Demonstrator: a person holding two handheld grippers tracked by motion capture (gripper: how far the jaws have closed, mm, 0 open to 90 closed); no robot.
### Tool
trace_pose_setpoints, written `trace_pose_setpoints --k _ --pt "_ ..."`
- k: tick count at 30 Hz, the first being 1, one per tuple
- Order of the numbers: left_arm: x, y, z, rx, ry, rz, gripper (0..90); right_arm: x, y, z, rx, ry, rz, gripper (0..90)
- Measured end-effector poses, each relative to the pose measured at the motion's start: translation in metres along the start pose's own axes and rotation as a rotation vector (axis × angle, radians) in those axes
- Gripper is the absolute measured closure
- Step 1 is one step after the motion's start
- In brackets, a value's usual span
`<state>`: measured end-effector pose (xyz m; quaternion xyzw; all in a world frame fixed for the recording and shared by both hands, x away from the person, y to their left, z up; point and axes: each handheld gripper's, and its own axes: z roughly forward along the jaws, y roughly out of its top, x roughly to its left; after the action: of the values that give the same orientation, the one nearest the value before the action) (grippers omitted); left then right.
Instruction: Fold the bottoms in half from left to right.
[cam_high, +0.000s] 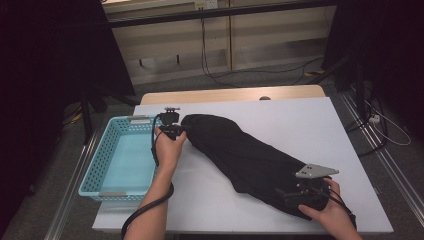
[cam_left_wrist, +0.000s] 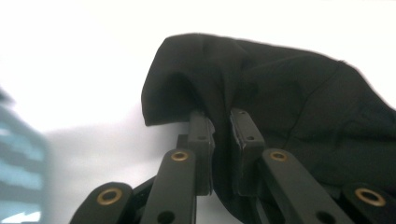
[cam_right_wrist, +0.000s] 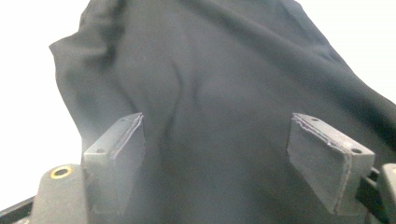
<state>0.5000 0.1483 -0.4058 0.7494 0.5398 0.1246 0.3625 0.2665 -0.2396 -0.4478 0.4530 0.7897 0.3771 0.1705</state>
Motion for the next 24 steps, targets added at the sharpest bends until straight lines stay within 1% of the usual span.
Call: trace_pose_setpoints --k 1,3,5,6,12,14,15,16,18,20,22,23,24 --pt "0.001 0.002 -0.002 -0.005 0.010 -0.006 80.8 0.000 0.000 0.000 -0.002 0.002 -0.002 19.1" --pt "0.003 0.003 -0.003 -0.004 0.004 -0.002 80.8 0.001 0.000 -0.001 -0.004 0.005 -0.005 19.0" --pt "0.000 0.003 -0.002 -0.007 -0.008 0.003 80.7 0.000 0.000 -0.001 -0.003 0.008 -0.006 19.0" --pt "-0.002 0.002 -0.002 -0.007 -0.018 0.013 80.7 0.000 0.000 0.000 -0.002 0.008 -0.005 18.9" --pt "-0.024 -0.002 0.000 -0.035 -0.090 0.082 80.7 0.002 0.001 0.000 -0.005 0.012 -0.004 18.6" --pt "-0.033 -0.003 -0.001 -0.045 -0.110 0.119 80.7 0.002 0.001 0.000 -0.005 0.013 -0.006 18.6" --pt "-0.037 -0.005 -0.002 -0.055 -0.131 0.121 80.6 0.002 0.001 0.000 -0.005 0.013 -0.006 18.6" --pt "-0.041 -0.006 -0.003 -0.060 -0.149 0.131 80.6 0.002 0.001 0.000 -0.005 0.013 -0.006 18.6" --pt "-0.049 -0.009 -0.004 -0.067 -0.161 0.165 80.6 0.001 0.001 0.000 -0.004 0.014 -0.006 18.4" --pt "-0.055 -0.012 -0.004 -0.072 -0.190 0.167 80.6 0.002 0.001 0.000 -0.004 0.016 -0.004 18.4" --pt "-0.057 -0.015 -0.004 -0.073 -0.200 0.173 80.6 0.002 0.001 0.001 -0.005 0.018 -0.010 18.3" --pt "-0.057 -0.016 -0.003 -0.076 -0.207 0.167 80.6 0.002 0.001 0.000 -0.004 0.017 -0.010 18.3" --pt "-0.057 -0.018 -0.003 -0.073 -0.207 0.173 80.6 0.002 0.001 0.001 -0.005 0.018 -0.012 18.3"
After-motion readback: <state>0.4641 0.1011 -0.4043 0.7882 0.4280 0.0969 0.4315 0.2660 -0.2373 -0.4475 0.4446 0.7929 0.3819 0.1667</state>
